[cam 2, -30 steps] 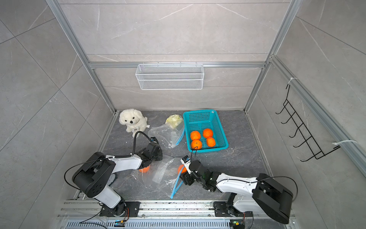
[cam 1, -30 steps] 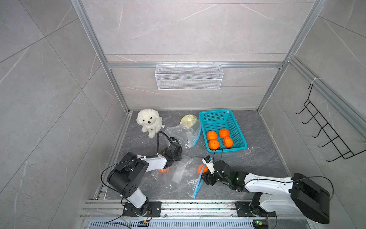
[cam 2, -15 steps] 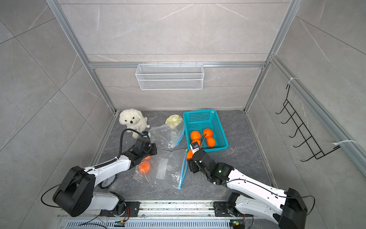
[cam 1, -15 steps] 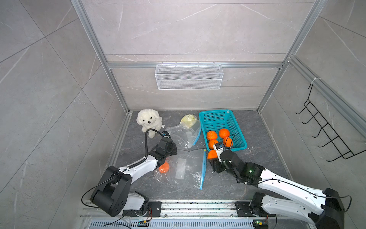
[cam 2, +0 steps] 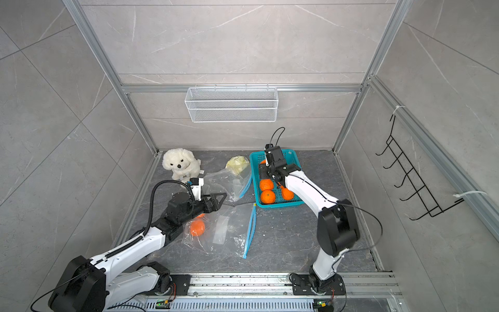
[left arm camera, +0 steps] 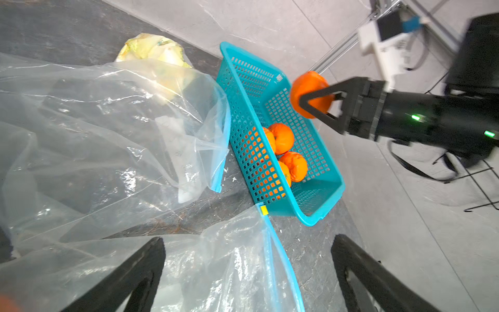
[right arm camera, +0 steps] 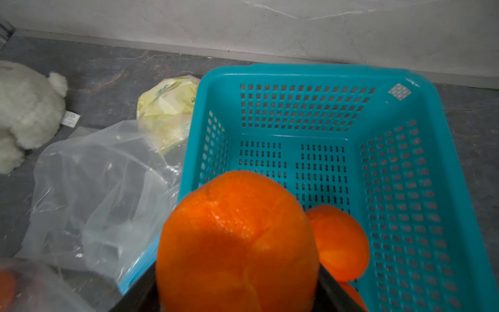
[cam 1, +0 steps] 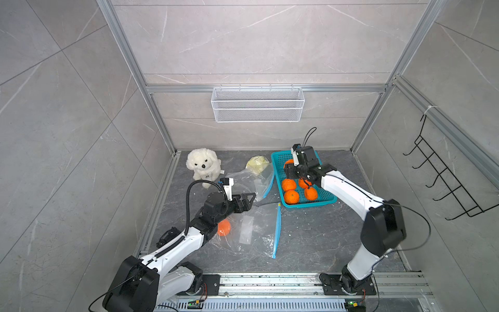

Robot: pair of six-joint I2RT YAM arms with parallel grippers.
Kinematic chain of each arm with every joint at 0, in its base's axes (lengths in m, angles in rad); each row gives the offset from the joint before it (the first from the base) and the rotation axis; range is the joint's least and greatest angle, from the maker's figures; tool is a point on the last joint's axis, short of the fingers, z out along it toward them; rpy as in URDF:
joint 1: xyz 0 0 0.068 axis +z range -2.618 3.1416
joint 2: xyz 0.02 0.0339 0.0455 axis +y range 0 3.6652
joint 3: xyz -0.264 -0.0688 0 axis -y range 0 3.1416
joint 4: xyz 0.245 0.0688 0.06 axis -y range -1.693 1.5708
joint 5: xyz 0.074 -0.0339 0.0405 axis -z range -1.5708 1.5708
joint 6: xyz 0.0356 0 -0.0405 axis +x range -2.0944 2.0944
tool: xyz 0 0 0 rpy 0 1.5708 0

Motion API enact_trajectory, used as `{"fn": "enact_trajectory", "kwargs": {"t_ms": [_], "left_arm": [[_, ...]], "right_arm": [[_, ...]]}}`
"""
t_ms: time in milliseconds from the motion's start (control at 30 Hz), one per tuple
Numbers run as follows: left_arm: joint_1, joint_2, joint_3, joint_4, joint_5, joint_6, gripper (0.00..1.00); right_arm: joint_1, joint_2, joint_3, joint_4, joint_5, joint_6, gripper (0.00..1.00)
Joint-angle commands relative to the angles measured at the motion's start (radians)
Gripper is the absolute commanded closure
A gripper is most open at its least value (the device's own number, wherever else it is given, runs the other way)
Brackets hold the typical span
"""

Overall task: Open the zip-top bag and take out the orange
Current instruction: Place the orange in the basket.

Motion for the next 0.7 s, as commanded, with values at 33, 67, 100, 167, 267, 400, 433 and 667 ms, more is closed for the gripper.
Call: {"fn": "enact_trajectory", "kwargs": {"t_ms": [33, 67, 100, 167, 267, 400, 433, 667], "left_arm": [[-0.021, 0.015, -0.001, 0.115, 0.043, -0.037, 0.0], [-0.033, 0.021, 0.0, 0.11, 0.032, -0.03, 0.0], [-0.043, 0.027, 0.002, 0.098, 0.013, -0.023, 0.0], [-0.077, 0.036, 0.016, 0.045, -0.046, -0.002, 0.0], [-0.127, 0.06, 0.034, -0.003, -0.125, 0.036, 0.0], [-0.154, 0.09, 0.051, -0.019, -0.148, 0.046, 0.0], [-0.156, 0.093, 0.053, -0.019, -0.148, 0.046, 0.0], [-0.17, 0.095, 0.051, -0.021, -0.157, 0.046, 0.01]], "right_arm": [[-0.028, 0.18, 0.237, -0.11, -0.076, -0.032, 0.64], [-0.032, 0.224, 0.292, -0.135, -0.073, -0.034, 0.64], [-0.036, 0.266, 0.342, -0.158, -0.067, -0.04, 0.64], [-0.039, 0.345, 0.433, -0.206, -0.067, -0.046, 0.64], [-0.041, 0.457, 0.554, -0.289, -0.083, -0.052, 0.63], [-0.042, 0.538, 0.59, -0.311, -0.088, -0.049, 0.63], [-0.042, 0.548, 0.587, -0.311, -0.088, -0.049, 0.63], [-0.042, 0.59, 0.546, -0.302, -0.074, -0.042, 0.64]]}}
